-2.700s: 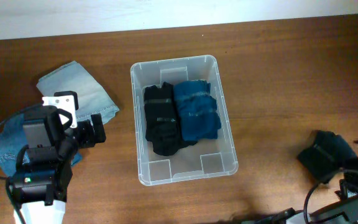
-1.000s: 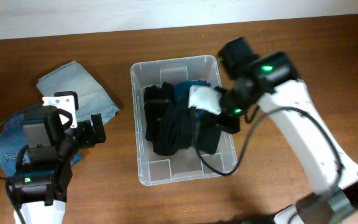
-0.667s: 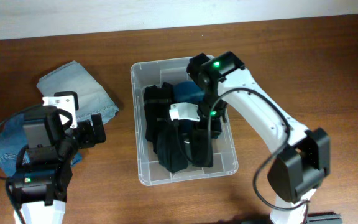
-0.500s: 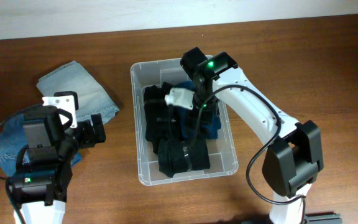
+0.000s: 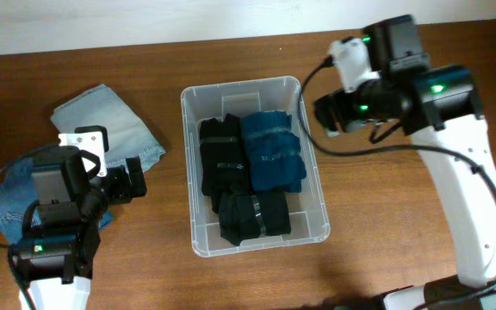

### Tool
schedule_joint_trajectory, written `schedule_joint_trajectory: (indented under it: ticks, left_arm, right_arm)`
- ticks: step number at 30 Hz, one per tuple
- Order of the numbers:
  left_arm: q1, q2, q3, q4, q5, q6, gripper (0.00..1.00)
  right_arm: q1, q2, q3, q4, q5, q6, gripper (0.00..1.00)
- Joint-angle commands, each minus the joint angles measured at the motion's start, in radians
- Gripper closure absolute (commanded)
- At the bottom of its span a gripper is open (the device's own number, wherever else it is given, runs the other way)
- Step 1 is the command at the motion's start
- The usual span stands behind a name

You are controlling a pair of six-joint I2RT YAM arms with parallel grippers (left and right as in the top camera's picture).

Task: Pack container
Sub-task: 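Lower the black bundle into the container's lower half and release, then grasp the folded light-blue jeans with the left gripper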

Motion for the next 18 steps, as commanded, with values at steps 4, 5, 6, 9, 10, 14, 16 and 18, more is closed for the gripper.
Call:
schedule_joint_trajectory:
  ticks: [4, 5, 6, 9, 10, 14, 16, 18]
  left_arm:
    - [0.184, 0.201, 0.056, 0.119, 0.117, -0.123, 0.01]
    - [0.226, 0.264, 0.092, 0.117, 0.148, -0.125, 0.01]
    - [0.255, 0.323, 0.129, 0.112, 0.152, -0.137, 0.00]
    - [0.285, 0.491, 0.233, 0.088, 0.156, -0.142, 0.01]
    - [0.285, 0.549, 0.267, 0.082, 0.156, -0.142, 0.01]
    - [0.287, 0.692, 0.314, 0.097, 0.164, -0.182, 0.01]
    - [0.292, 0.761, 0.314, 0.112, 0.187, -0.269, 0.01]
    - [0.293, 0.816, 0.314, 0.126, 0.189, -0.280, 0.00]
  right_arm:
    - [-0.165, 0.036, -0.013, -0.047, -0.166, 0.066, 0.02]
    - [-0.172, 0.036, -0.013, -0.050, -0.166, 0.066, 0.02]
    - [-0.172, 0.036, -0.013, -0.050, -0.165, 0.066, 0.02]
    - [-0.171, 0.037, -0.013, -0.050, -0.165, 0.066, 0.02]
    - [-0.171, 0.037, -0.013, -0.050, -0.165, 0.066, 0.02]
    - [-0.171, 0.037, -0.013, -0.055, -0.164, 0.066, 0.02]
    - [-0.171, 0.037, -0.015, -0.060, -0.164, 0.066, 0.02]
    - [-0.171, 0.038, -0.019, -0.060, -0.164, 0.066, 0.02]
